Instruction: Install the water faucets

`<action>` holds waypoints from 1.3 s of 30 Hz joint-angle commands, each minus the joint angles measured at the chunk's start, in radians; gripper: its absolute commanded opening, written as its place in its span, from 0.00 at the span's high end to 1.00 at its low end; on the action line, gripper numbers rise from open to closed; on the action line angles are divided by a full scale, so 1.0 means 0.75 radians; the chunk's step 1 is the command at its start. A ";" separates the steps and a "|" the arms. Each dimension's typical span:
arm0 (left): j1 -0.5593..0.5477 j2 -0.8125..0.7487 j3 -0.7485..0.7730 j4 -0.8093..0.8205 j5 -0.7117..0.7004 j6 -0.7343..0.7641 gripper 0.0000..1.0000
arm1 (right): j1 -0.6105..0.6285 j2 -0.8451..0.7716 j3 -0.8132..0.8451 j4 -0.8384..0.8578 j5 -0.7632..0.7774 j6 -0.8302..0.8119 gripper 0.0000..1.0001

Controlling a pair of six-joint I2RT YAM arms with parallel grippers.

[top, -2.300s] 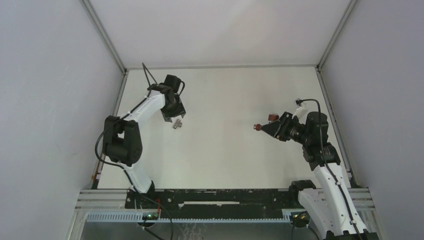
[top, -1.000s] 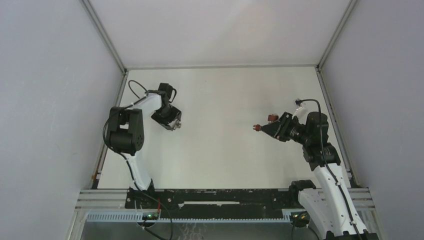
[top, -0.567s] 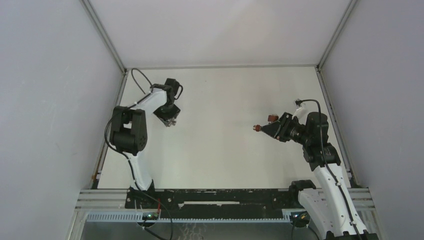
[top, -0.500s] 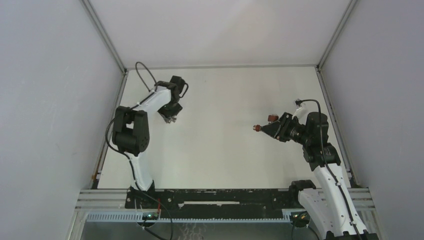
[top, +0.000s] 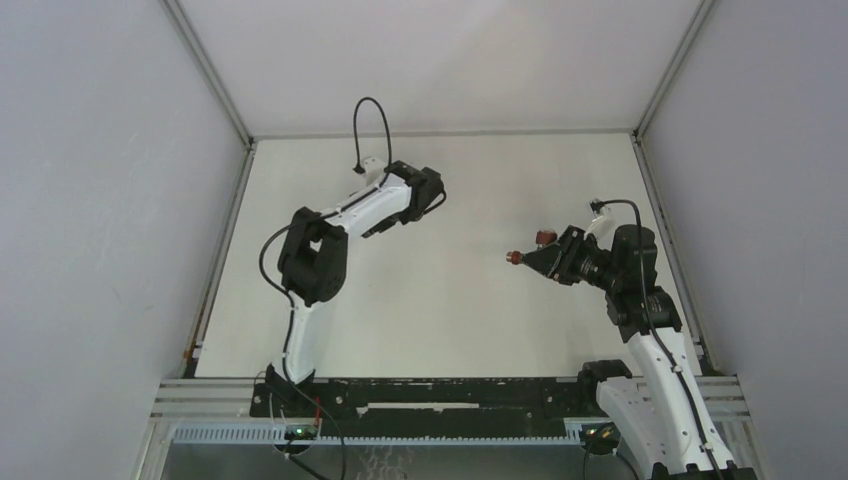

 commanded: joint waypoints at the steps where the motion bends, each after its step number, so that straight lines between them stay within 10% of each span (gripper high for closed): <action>1: -0.038 -0.033 -0.089 -0.081 -0.134 -0.139 0.58 | -0.006 -0.019 0.063 0.016 -0.018 -0.034 1.00; 22: -0.230 -0.091 -0.489 0.045 -0.145 -0.639 0.49 | -0.006 -0.032 0.044 0.019 -0.032 -0.008 1.00; 39: -0.261 -0.004 -0.459 0.072 -0.215 -0.645 0.46 | -0.006 -0.030 0.066 0.015 -0.044 0.004 1.00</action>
